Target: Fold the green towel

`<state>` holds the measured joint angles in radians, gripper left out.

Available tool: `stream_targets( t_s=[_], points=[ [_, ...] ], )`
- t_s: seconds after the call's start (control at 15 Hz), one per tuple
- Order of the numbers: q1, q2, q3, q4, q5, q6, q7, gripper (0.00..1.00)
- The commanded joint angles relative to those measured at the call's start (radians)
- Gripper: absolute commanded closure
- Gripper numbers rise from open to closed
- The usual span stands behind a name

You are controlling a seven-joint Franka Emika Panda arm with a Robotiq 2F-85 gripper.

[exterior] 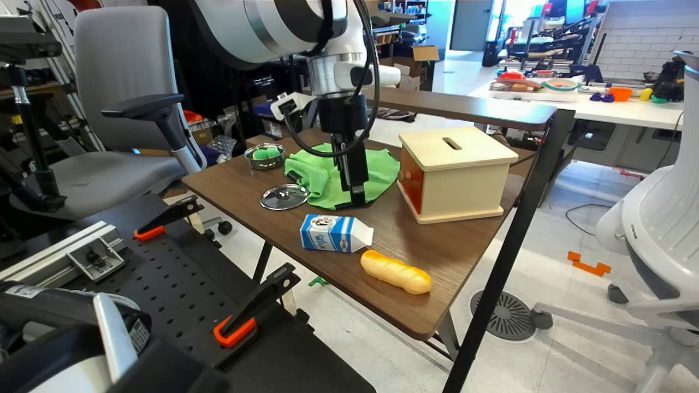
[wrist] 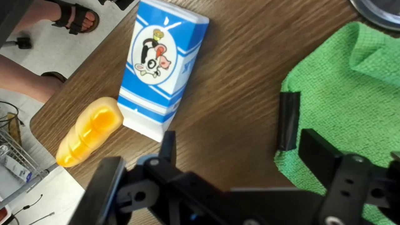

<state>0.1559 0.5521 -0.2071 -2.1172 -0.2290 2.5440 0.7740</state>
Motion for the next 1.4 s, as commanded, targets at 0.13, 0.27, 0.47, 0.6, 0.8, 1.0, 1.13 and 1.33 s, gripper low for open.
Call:
stream_targets(
  t_s=[0.13, 0.27, 0.47, 0.6, 0.8, 1.0, 1.13, 1.33],
  points=[
    [0.041, 0.047, -0.038, 0.010, -0.013, 0.068, 0.059, 0.00],
    [0.054, 0.063, -0.049, 0.018, -0.017, 0.072, 0.073, 0.00],
    [0.062, 0.080, -0.055, 0.038, -0.014, 0.064, 0.085, 0.00],
    [0.063, 0.093, -0.055, 0.054, -0.010, 0.060, 0.087, 0.00],
    [0.061, 0.118, -0.051, 0.080, -0.006, 0.051, 0.082, 0.00],
    [0.061, 0.137, -0.046, 0.101, 0.000, 0.044, 0.075, 0.00],
    [0.065, 0.147, -0.044, 0.115, 0.002, 0.037, 0.075, 0.28],
    [0.075, 0.152, -0.045, 0.130, -0.002, 0.033, 0.073, 0.43]
  ],
)
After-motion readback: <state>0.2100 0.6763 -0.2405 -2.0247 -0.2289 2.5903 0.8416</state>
